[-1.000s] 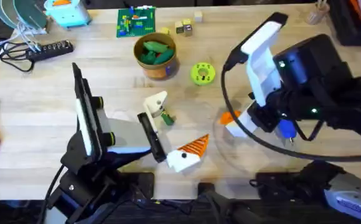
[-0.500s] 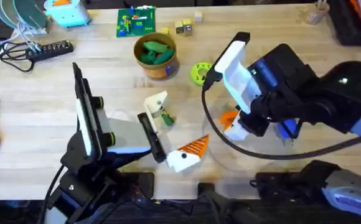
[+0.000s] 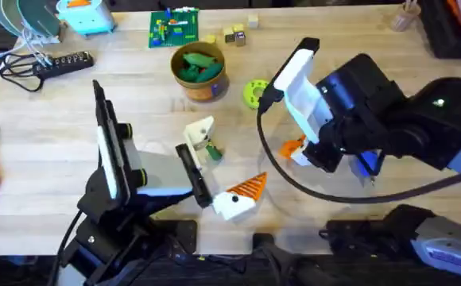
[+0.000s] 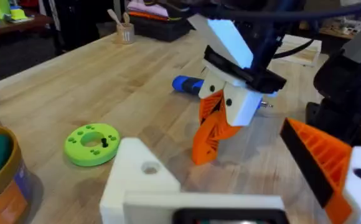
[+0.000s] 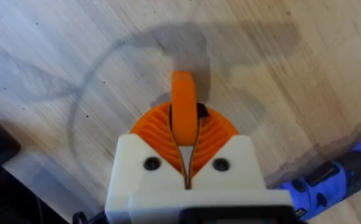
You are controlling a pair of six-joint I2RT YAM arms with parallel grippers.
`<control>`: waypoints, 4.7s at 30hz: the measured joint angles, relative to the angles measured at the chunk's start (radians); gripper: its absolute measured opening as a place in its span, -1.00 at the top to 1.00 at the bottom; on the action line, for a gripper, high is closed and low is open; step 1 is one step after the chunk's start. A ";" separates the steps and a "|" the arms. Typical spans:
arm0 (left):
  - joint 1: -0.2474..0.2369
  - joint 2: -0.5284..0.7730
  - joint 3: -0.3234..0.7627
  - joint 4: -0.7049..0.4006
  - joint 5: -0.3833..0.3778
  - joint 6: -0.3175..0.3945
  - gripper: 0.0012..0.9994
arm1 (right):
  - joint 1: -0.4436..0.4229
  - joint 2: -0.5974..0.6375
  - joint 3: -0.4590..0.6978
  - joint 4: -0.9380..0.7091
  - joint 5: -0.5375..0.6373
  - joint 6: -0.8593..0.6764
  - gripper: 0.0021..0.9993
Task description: Pick up the gripper from the table and insert it into the empty holder that is missing its gripper. Then pick up a screw, insert it into the mounting hole, and use the screwdriver to tighten it. Finally, clean up the table by picking up the vegetable and placing it into the bucket.
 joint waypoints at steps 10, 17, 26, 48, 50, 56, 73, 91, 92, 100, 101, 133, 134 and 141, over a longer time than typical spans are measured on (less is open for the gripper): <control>0.000 0.000 0.000 0.000 0.000 0.000 -0.99 | -0.062 -0.196 0.042 0.074 -0.019 0.176 0.98; 0.000 0.000 0.000 0.000 0.000 0.000 -0.99 | -0.252 -0.270 -0.029 0.294 -0.365 0.455 0.98; 0.000 0.000 0.000 0.000 -0.001 -0.012 -0.99 | -0.364 -0.111 -0.071 0.387 -0.840 0.789 0.99; 0.000 0.000 0.000 0.000 -0.012 -0.142 -0.99 | -0.278 0.198 -0.072 0.766 -1.184 1.211 0.99; 0.000 0.000 0.000 0.000 -0.012 -0.142 -0.99 | -0.269 0.215 -0.072 0.784 -1.184 1.220 0.99; 0.000 0.000 0.000 0.000 -0.021 -0.149 -0.99 | -0.230 0.276 -0.072 0.877 -1.190 1.262 0.99; 0.001 0.001 0.000 -0.001 -0.053 -0.176 -0.99 | -0.165 0.357 -0.072 1.067 -1.132 1.403 0.99; 0.008 0.001 0.000 -0.002 -0.110 -0.187 -0.99 | -0.057 0.374 -0.072 1.191 -0.988 1.526 0.99; 0.008 0.001 0.000 -0.002 -0.111 -0.187 -0.99 | -0.056 0.374 -0.072 1.191 -0.987 1.527 0.99; 0.009 0.001 0.000 -0.002 -0.114 -0.191 -0.99 | -0.055 0.374 -0.072 1.194 -0.984 1.531 0.78; 0.009 0.001 0.000 -0.002 -0.115 -0.193 -0.99 | -0.055 0.374 -0.072 1.196 -0.984 1.531 0.73; 0.001 0.001 0.000 0.000 -0.117 -0.235 -0.99 | -0.102 0.382 -0.072 1.209 -1.056 1.509 -0.42; 0.001 0.001 0.000 0.000 -0.117 -0.235 -0.99 | -0.102 0.382 -0.072 1.190 -1.056 1.503 -0.41; 0.001 0.001 0.000 0.000 -0.117 -0.235 -0.99 | -0.102 0.382 -0.072 1.161 -1.055 1.484 -0.27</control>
